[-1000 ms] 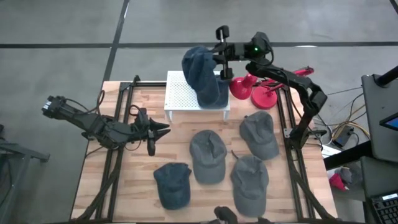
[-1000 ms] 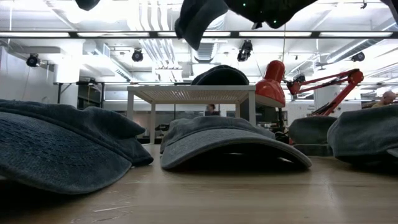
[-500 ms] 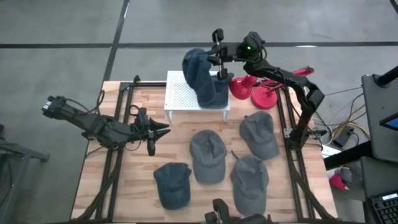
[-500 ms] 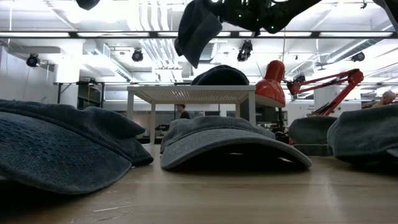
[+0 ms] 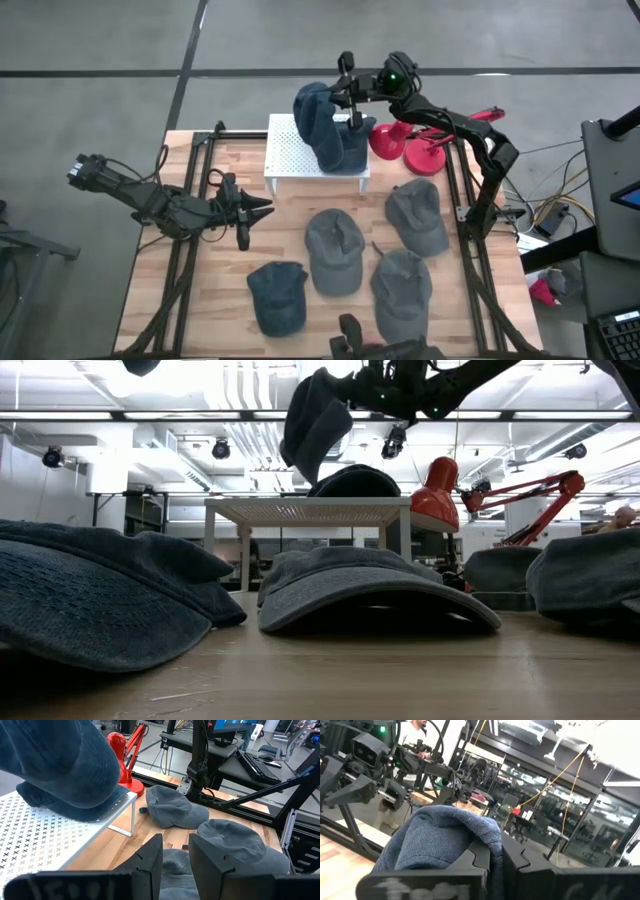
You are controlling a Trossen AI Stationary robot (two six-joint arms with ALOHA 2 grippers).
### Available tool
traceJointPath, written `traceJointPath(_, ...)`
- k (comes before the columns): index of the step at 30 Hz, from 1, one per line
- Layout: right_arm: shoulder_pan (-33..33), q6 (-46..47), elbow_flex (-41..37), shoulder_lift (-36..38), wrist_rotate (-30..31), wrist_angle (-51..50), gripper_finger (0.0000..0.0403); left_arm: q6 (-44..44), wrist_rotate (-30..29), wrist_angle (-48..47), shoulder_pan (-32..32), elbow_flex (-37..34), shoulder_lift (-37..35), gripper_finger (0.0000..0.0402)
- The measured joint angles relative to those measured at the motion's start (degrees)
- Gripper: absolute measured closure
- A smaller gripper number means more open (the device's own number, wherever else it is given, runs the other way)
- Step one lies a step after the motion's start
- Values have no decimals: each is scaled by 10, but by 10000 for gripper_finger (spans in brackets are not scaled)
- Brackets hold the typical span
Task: Pick & Place hat
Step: Stack the left blue cap on top of the blue cap on the shelf
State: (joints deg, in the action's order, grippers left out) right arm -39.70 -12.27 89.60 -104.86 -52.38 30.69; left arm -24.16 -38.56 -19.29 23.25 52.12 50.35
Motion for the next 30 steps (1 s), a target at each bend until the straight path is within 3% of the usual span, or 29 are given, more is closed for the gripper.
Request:
traceJointPath(19,-3,2,-1,18,-3,-87,394,1,0,-1,0,0,0,305)
traceJointPath(30,-18,-91,-2,60,-3,-291,394,2,0,-3,0,0,0,305)
